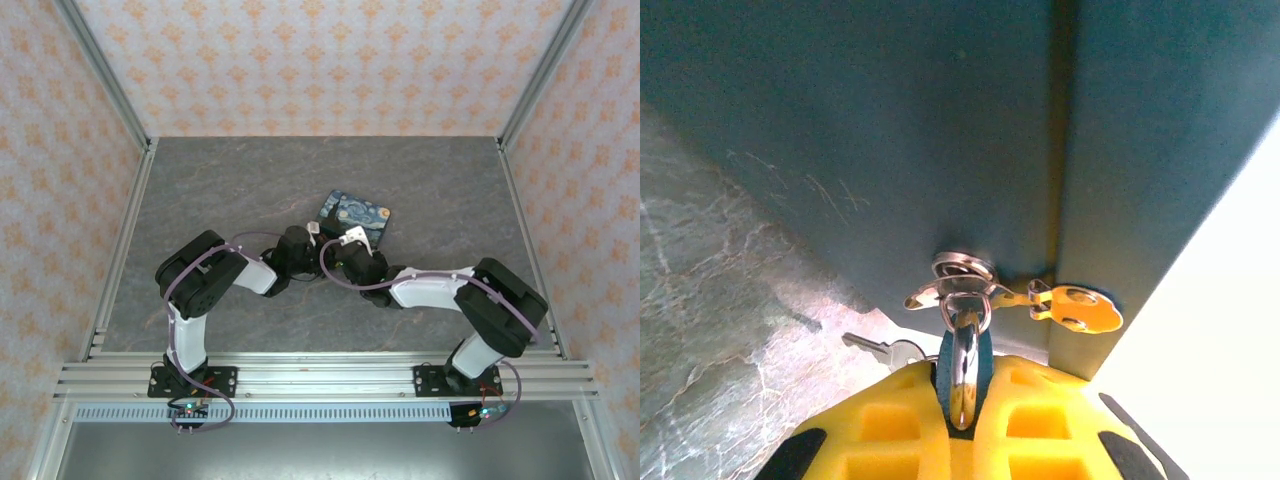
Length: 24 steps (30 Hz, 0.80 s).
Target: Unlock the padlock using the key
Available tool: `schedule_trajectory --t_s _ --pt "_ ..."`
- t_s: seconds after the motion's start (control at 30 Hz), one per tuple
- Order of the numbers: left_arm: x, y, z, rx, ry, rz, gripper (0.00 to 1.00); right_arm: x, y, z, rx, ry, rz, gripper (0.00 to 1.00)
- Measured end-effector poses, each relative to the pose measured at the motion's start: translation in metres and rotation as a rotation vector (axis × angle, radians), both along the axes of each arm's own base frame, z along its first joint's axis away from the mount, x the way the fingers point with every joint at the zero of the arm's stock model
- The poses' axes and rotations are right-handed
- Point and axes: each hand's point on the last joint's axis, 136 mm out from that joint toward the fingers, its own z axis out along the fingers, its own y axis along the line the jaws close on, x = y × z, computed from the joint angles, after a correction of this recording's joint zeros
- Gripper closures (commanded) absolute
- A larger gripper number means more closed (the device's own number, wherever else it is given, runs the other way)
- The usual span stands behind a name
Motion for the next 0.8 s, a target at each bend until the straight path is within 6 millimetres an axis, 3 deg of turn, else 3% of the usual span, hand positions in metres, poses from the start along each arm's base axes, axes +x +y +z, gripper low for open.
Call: schedule_trajectory --t_s 0.27,0.53,0.8 --pt "0.003 0.003 -0.001 -0.003 0.007 0.017 1.00 0.005 0.008 -0.001 0.042 0.015 -0.022 1.00" --pt "0.003 0.003 -0.006 -0.010 0.014 0.021 1.00 0.004 0.007 -0.005 0.098 0.071 -0.042 1.00" --pt "0.006 0.000 0.002 -0.036 -0.016 0.020 1.00 0.009 0.004 0.011 0.364 0.172 -0.071 1.00"
